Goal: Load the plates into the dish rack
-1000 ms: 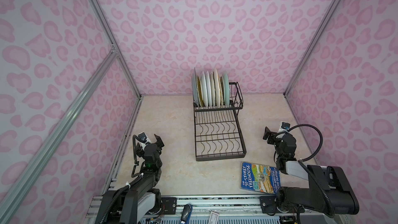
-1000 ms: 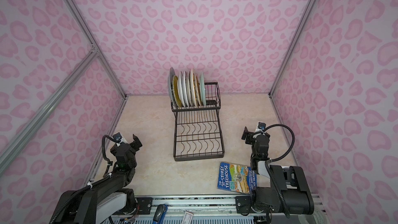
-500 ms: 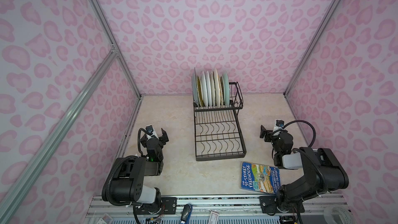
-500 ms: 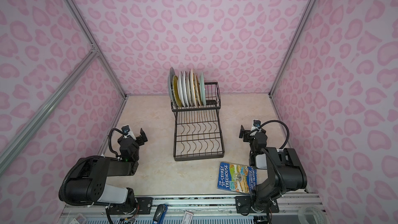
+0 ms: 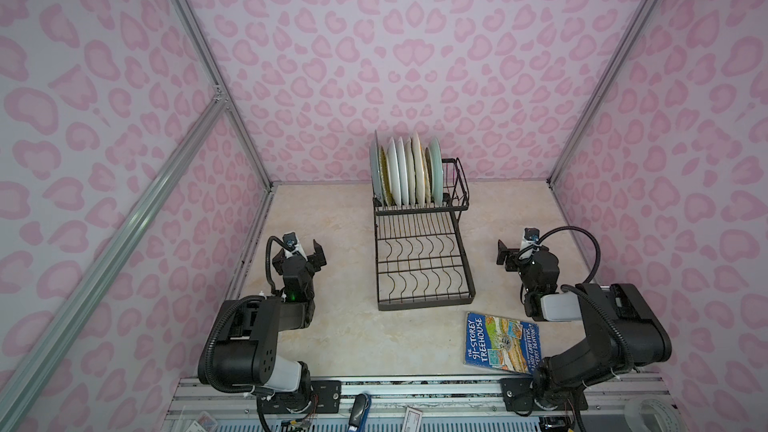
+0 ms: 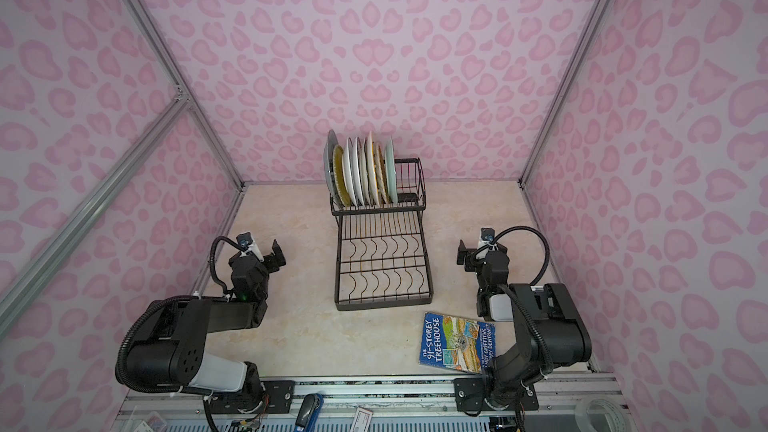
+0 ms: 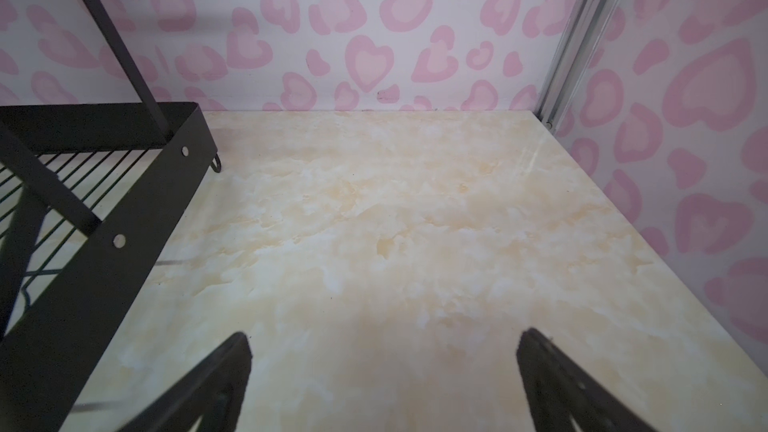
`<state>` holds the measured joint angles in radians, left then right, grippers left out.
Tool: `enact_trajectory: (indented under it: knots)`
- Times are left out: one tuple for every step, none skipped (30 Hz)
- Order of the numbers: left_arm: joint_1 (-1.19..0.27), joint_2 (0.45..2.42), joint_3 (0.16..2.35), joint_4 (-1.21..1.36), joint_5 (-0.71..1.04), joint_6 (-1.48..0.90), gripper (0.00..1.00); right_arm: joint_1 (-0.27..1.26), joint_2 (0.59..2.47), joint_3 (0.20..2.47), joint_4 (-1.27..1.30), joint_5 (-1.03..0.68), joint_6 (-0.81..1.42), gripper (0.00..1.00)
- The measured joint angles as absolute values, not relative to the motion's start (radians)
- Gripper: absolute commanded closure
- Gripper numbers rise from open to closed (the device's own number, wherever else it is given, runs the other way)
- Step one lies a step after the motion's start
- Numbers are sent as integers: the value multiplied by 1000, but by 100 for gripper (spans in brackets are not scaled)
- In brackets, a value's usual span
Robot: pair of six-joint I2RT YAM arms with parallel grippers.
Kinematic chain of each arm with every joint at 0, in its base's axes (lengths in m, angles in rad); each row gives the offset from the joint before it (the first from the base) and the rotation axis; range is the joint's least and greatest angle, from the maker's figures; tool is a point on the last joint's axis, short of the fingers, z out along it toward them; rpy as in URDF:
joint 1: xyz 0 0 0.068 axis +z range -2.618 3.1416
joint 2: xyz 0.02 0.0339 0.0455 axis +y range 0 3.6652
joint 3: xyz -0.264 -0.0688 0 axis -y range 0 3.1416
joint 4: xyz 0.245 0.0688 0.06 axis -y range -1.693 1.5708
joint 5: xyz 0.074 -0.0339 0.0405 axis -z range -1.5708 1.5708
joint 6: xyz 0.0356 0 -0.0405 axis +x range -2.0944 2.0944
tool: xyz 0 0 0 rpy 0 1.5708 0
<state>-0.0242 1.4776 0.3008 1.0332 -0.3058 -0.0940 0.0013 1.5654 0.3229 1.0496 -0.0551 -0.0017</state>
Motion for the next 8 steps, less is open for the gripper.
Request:
enact_trajectory:
  knots:
    - [-25, 1478, 301, 1033, -306, -94, 3, 6, 1565, 321, 1050, -49, -4, 0]
    - [-25, 1478, 301, 1032, -306, -94, 3, 8, 1565, 321, 1049, -44, -5, 0]
    - [-24, 1479, 303, 1026, -306, -94, 3, 8, 1565, 321, 1050, -37, -10, 0]
    - [-22, 1480, 307, 1019, -304, -94, 3, 8, 1565, 321, 1050, -31, -11, 0]
    - [-21, 1481, 311, 1015, -299, -94, 3, 7, 1565, 321, 1049, -27, -11, 0]
    - [-20, 1481, 313, 1013, -296, -94, 3, 7, 1565, 321, 1050, -26, -11, 0]
    - [-20, 1481, 313, 1013, -296, -94, 3, 7, 1565, 321, 1050, -23, -11, 0]
    - [-20, 1481, 313, 1011, -296, -94, 3, 7, 1565, 321, 1049, -20, -12, 0]
